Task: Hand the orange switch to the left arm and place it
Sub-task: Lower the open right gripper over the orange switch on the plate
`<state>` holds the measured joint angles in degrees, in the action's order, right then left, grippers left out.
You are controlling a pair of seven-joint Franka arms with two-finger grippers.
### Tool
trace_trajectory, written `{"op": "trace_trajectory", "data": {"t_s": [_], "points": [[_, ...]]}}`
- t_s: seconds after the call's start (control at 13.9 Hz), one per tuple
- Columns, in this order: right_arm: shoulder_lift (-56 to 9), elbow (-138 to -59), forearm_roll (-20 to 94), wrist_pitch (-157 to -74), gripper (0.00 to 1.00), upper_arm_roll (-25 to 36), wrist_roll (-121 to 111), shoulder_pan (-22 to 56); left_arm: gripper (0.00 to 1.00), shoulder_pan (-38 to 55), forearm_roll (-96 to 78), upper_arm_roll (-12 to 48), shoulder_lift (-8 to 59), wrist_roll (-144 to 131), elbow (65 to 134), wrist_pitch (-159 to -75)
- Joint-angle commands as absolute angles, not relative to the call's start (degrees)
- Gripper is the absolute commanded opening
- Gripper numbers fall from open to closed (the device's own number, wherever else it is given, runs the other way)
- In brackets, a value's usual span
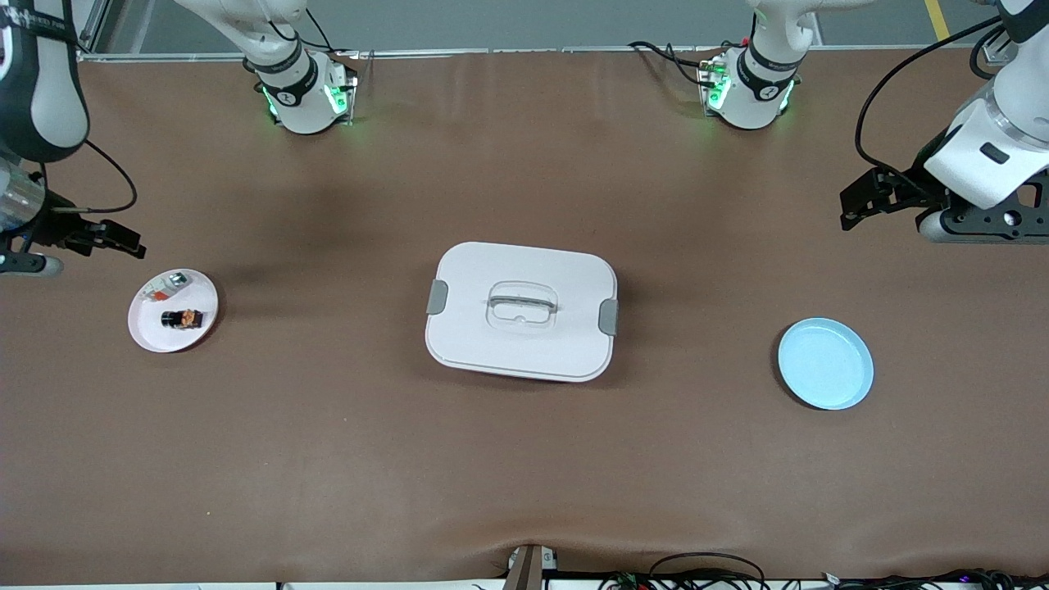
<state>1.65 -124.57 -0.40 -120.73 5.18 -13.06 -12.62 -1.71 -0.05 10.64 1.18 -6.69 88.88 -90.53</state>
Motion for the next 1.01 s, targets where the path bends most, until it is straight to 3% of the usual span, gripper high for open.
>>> {"op": "trace_trajectory", "data": {"t_s": [0.0,0.5,0.93], "points": [[-2.36,-124.72,-1.14,-125.49,1.00,4.48,-13.71,-14.32,1.00,-1.93,-0.09,10.81,1.23,-6.50,87.89,-89.30],[-14.22,-123.93,-1.14,-139.47,1.00,4.48,-13.71,-15.21,1.00,-2.02,0.00,10.81,1.23,-6.50,87.89,-89.30],[-19.59,-122.96,-1.14,-141.76,1.00,4.48,-14.06,-15.03,1.00,-1.93,0.00,10.81,1.32,-6.50,87.45,-89.30]]}}
